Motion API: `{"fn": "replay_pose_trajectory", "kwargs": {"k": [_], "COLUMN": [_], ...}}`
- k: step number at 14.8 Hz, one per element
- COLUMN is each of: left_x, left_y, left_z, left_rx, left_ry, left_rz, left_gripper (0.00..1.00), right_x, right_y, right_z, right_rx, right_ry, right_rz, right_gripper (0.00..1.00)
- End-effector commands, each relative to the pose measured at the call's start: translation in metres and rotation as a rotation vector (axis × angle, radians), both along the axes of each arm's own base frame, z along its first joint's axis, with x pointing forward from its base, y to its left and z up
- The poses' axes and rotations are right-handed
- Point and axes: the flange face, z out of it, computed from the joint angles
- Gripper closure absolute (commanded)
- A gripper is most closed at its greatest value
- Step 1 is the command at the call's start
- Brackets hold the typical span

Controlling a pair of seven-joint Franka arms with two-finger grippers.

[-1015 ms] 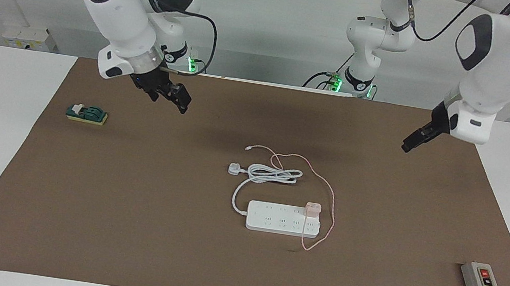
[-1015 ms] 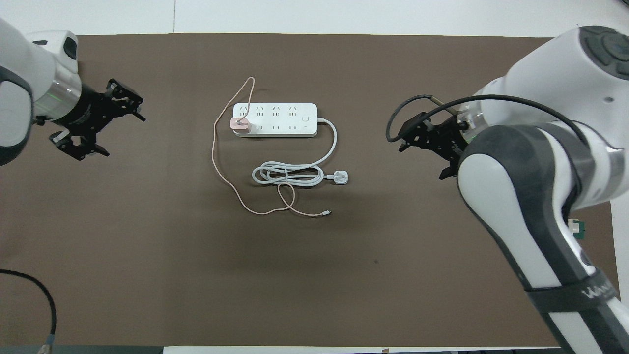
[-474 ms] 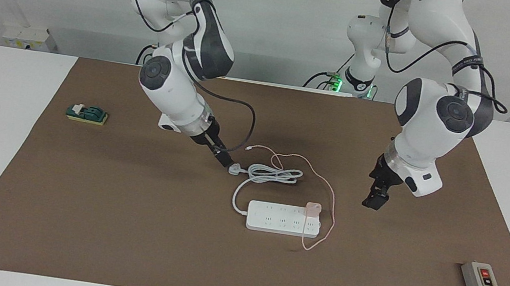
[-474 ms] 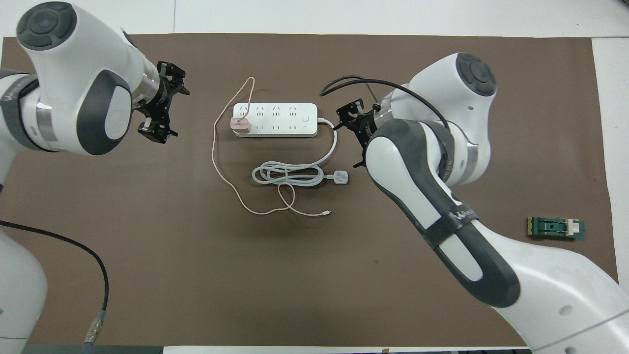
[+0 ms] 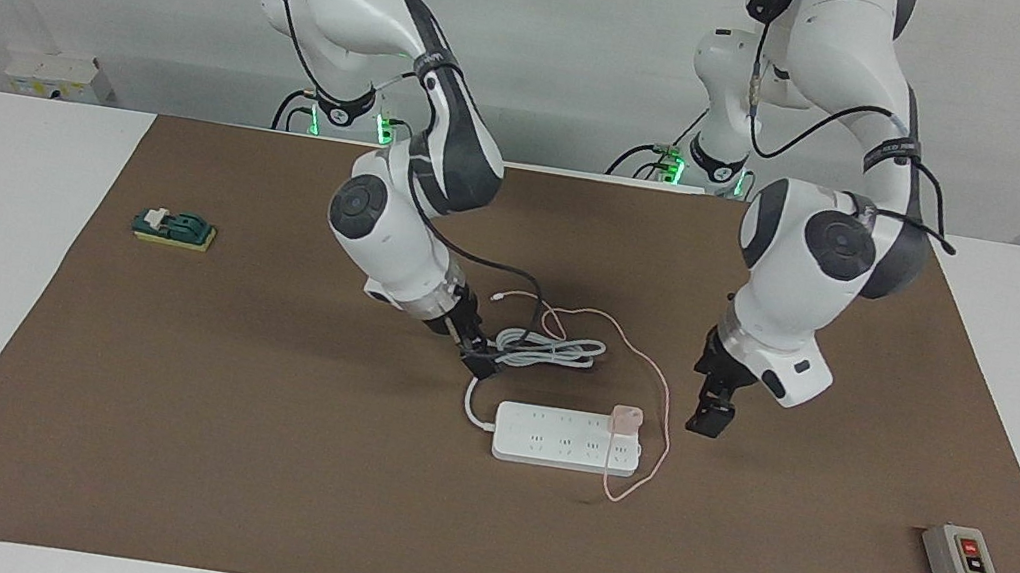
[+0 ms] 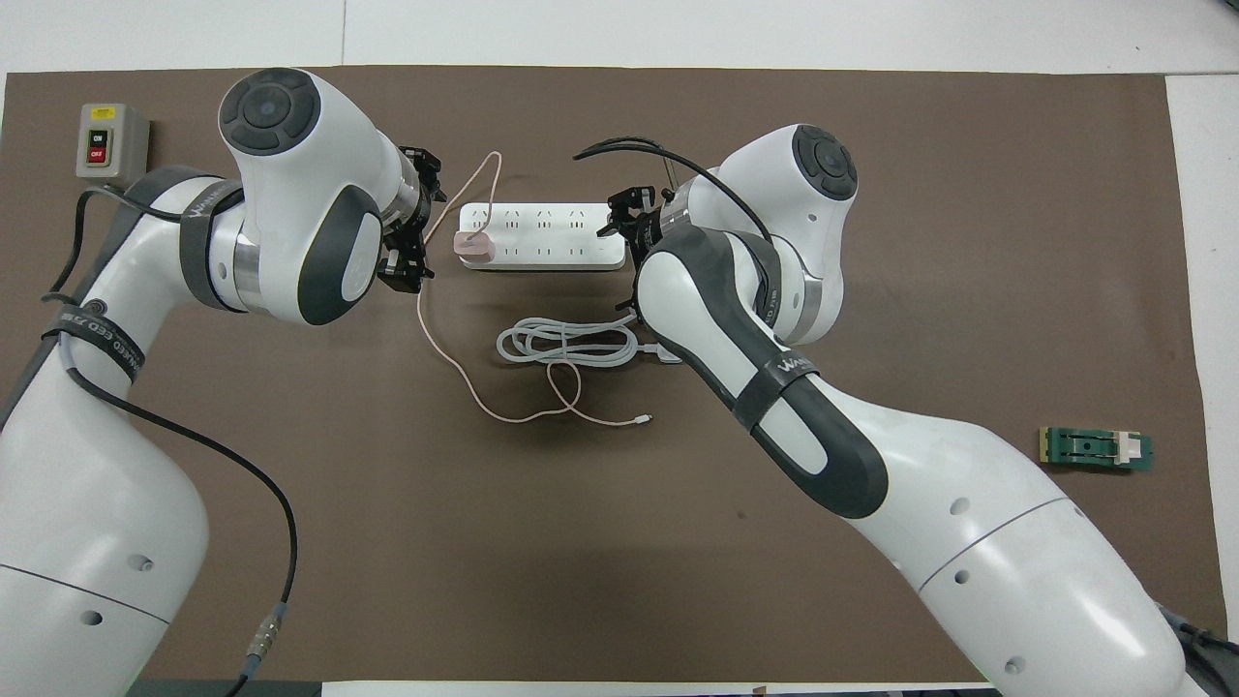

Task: Unplug charger and place it aside
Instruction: 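Grasp the pink charger with the left gripper while the right gripper holds the strip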

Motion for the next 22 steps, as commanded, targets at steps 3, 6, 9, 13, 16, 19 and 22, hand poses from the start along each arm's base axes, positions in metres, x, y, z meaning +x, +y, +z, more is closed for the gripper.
{"fn": "replay_pose_trajectory", "kwargs": {"k": [3,6,9,13,16,19,22], "left_x": [-0.004,-0.009,-0.013,-0.010,-0.009,-0.010,-0.011], "left_y": [-0.015,-0.023,-0.028,-0.028,-0.029,-0.030,-0.033], "left_z": [-0.023,-0.031,-0.035,-0.029,-0.029,-0.030,-0.029], "left_rx": [0.010,0.019,0.019,0.017,0.015,0.021,0.022], "left_ry": [-0.033,-0.027,-0.029,-0.043,-0.057,-0.058,-0.058], "left_rz": [-0.004,-0.020,-0.030,-0.031,-0.034,-0.038,-0.043], "left_gripper": [0.00,0.02,0.13,0.18,0.18,0.27,0.57], "right_x": [0.029,0.033,0.044,0.050,0.059,0.060,0.059], "right_y": [0.027,0.028,0.026,0.025,0.019,0.017,0.019], "right_z": [-0.033,-0.041,-0.034,-0.038,-0.040,-0.048,-0.058], "right_rx": [0.034,0.029,0.025,-0.005,-0.010,-0.014,-0.026], "right_ry": [0.051,0.051,0.027,-0.007,-0.025,-0.029,-0.044], "right_rz": [-0.071,-0.066,-0.061,-0.040,-0.046,-0.040,-0.036], "right_gripper": [0.00,0.00,0.00,0.00,0.00,0.00,0.07]}}
